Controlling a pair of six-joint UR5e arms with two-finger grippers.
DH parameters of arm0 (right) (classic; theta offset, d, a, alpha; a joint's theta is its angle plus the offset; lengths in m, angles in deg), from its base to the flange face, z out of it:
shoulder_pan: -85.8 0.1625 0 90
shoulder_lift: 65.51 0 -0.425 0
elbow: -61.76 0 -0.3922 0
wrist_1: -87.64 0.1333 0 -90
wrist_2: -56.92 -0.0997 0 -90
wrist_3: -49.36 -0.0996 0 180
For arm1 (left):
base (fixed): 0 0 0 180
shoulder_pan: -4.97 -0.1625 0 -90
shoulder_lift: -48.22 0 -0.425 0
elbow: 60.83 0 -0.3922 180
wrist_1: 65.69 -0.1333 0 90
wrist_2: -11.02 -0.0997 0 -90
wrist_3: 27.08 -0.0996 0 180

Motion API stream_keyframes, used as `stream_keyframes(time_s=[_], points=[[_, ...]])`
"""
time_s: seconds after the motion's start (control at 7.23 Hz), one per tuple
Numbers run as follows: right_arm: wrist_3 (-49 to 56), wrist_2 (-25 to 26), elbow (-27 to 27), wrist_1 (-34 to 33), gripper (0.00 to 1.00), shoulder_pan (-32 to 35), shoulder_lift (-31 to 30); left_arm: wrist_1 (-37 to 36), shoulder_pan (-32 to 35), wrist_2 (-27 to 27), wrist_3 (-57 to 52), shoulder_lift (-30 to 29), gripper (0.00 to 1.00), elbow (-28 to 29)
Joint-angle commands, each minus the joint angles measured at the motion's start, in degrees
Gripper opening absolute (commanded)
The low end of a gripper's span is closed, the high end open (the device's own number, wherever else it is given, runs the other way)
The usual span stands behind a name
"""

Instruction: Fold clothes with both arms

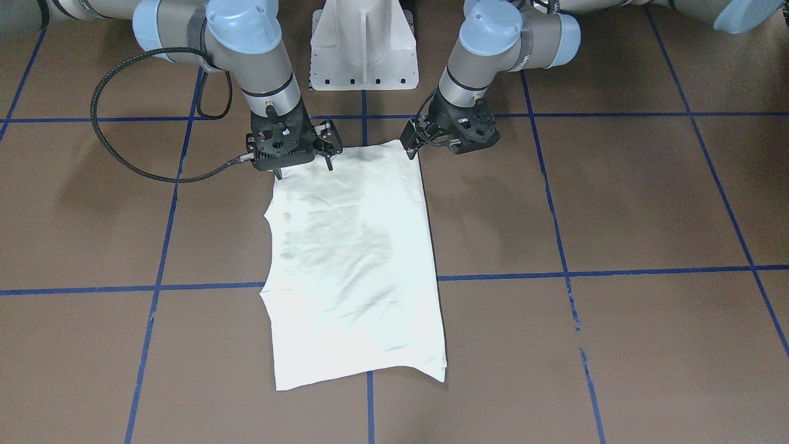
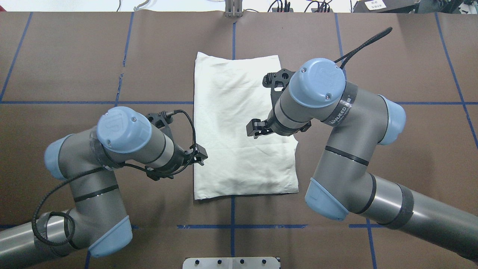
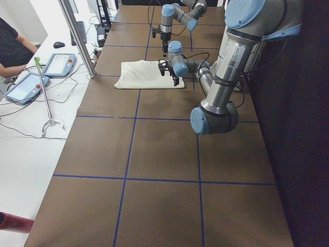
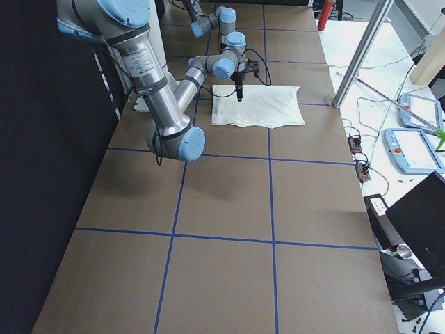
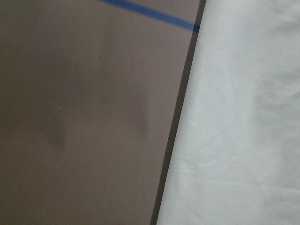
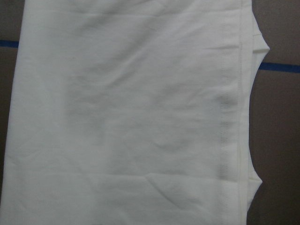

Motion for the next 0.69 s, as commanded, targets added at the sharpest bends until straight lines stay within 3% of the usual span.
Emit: stream_keyframes(time_s=[0.0, 0.28, 0.55], points=[[-2.96, -1.80, 3.47, 2.27, 1.00, 0.04, -2.07, 2.78, -4.39, -5.49, 8.21, -0.33, 0.96, 4.20], [-3.57, -1.90, 4.89, 2.27, 1.00, 0.04, -3.05, 4.11, -4.40, -5.61, 9.02, -0.42, 0.86, 5.36], [-3.58, -1.90, 4.80, 2.19, 1.00, 0.13, -3.05, 4.11, -4.40, -5.52, 9.64, -0.60, 0.85, 4.66]])
